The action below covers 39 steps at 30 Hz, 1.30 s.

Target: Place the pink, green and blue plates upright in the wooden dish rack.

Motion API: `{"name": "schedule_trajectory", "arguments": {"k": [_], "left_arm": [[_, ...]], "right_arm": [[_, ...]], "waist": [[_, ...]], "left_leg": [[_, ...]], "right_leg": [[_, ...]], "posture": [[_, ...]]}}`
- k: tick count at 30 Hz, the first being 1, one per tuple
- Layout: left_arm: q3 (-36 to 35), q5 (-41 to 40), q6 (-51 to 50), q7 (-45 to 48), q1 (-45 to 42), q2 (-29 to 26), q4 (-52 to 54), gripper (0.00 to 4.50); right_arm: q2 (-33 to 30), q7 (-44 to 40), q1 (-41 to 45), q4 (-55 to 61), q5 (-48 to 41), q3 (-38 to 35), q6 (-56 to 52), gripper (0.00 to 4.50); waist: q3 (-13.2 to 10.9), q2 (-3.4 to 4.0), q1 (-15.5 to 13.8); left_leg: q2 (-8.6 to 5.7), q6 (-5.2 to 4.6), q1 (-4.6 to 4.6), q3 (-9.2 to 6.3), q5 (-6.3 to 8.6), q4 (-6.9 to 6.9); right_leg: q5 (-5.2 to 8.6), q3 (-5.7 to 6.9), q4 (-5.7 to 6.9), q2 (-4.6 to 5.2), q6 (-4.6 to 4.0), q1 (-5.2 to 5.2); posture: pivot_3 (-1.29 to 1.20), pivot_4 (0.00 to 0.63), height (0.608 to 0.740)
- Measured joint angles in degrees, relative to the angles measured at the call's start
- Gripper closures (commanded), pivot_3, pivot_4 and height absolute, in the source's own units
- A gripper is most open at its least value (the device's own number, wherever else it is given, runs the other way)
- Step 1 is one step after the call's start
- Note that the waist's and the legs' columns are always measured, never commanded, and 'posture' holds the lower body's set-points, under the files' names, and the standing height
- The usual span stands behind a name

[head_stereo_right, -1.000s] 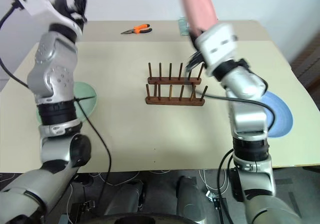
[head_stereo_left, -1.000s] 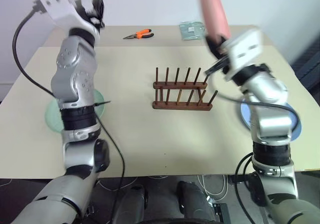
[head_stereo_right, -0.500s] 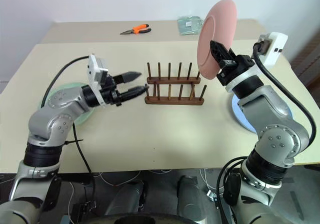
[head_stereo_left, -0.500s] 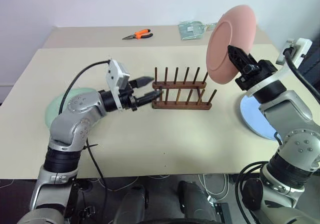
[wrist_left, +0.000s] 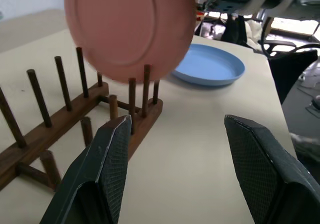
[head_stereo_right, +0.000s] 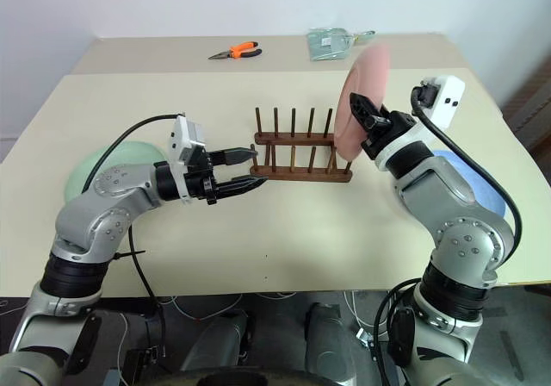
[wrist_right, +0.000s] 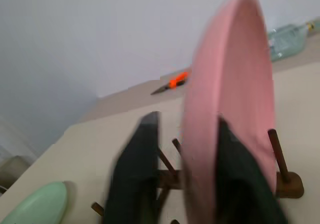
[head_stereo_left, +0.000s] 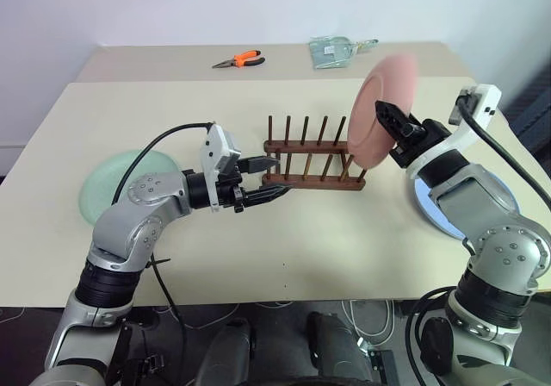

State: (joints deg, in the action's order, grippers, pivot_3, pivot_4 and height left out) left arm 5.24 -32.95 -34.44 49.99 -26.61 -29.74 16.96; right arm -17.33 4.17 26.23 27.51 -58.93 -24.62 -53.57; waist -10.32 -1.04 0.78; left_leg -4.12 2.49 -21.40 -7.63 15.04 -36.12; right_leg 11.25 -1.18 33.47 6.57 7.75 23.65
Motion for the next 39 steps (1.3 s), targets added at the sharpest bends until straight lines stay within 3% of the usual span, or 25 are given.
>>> {"name": "schedule_trajectory", "arguments": {"k": [3,4,6,12,18,20,23,31,34,39], "left_arm": [[0.0,0.0,-0.1,-0.3,0.0,0.0,0.0,1.45],[-0.1,0.0,-0.1,-1.0,0.0,0.0,-0.2,0.91],[-0.8,0.3,-0.1,-2.8,0.0,0.4,-1.4,0.10],[-9.0,7.5,4.2,-17.6,-1.4,2.3,-11.5,0.01],[-23.9,17.1,-0.3,-45.0,-3.3,2.1,-19.8,0.01],[-29.0,18.5,-4.3,-50.0,0.6,1.1,-17.1,0.01],[-34.6,17.9,-10.6,-53.2,5.7,1.9,-11.6,0.01],[-50.8,6.9,-29.4,-56.8,10.3,12.8,1.8,0.01],[-54.1,3.9,-34.3,-58.3,9.3,16.5,1.8,0.82],[-58.6,2.8,-35.9,-61.4,4.4,16.8,-2.4,3.30]], "right_arm": [[-2.0,-0.1,0.2,0.0,2.8,1.4,2.1,0.29],[-3.3,-0.5,0.6,-0.1,4.9,2.0,3.6,0.21],[-6.4,-1.9,1.8,-0.2,8.2,2.6,6.3,0.21],[-16.4,-10.5,7.9,-1.6,17.0,4.4,14.7,0.11],[-22.8,-26.1,10.7,5.2,22.2,20.6,17.7,0.11],[-22.7,-30.6,8.8,7.2,24.4,27.9,19.0,0.11],[-21.9,-33.9,7.2,5.5,28.2,33.1,20.6,0.11],[-18.1,-39.0,5.8,2.0,34.7,37.6,25.9,0.11],[-16.7,-39.9,5.8,1.1,36.2,37.6,26.6,0.00],[-15.9,-40.2,5.8,0.9,38.0,37.5,26.6,0.00]], "waist": [[0.0,0.00,0.0],[0.0,0.01,0.0],[0.0,0.03,0.0],[0.0,0.02,0.1],[0.0,-0.07,0.4],[0.0,-0.17,0.4],[0.0,-0.30,-0.3],[0.1,-0.45,-1.4],[0.1,-0.48,-1.4],[0.1,-0.49,-1.3]], "left_leg": [[0.00,0.00,-0.01,0.01,0.00,-0.01],[-0.01,0.00,-0.01,0.01,0.00,-0.02],[-0.01,0.00,-0.01,0.01,0.00,-0.02],[0.03,0.00,0.02,0.02,0.00,0.01],[0.06,-0.01,0.01,-0.02,0.01,0.05],[0.04,-0.02,0.00,-0.01,0.03,0.05],[-0.06,-0.02,-0.10,-0.04,0.03,-0.05],[-0.05,0.04,0.00,-0.14,0.01,-0.07],[-0.03,0.05,0.00,-0.15,0.00,-0.08],[-0.04,0.08,0.01,-0.15,-0.01,-0.05]], "right_leg": [[0.05,0.00,-0.02,0.00,-0.07,-0.01],[0.06,0.00,-0.02,0.00,-0.06,0.00],[0.05,0.00,-0.02,0.00,-0.04,-0.01],[0.01,0.01,-0.03,-0.04,0.06,0.00],[0.02,0.02,-0.03,-0.06,0.12,0.03],[0.02,0.02,-0.09,-0.04,0.13,0.03],[0.01,0.03,-0.10,0.09,0.13,0.03],[0.02,0.17,-0.06,0.08,0.12,-0.09],[0.02,0.18,-0.04,0.04,0.11,-0.08],[0.02,0.17,-0.06,0.04,0.11,-0.08]], "posture": [[0.00,0.150,0.740],[0.00,0.150,0.740],[0.00,0.150,0.740],[0.00,0.150,0.740],[0.00,0.150,0.740],[0.00,0.150,0.740],[0.00,0.150,0.740],[0.00,0.150,0.740],[0.00,0.150,0.740],[0.00,0.150,0.740]]}}
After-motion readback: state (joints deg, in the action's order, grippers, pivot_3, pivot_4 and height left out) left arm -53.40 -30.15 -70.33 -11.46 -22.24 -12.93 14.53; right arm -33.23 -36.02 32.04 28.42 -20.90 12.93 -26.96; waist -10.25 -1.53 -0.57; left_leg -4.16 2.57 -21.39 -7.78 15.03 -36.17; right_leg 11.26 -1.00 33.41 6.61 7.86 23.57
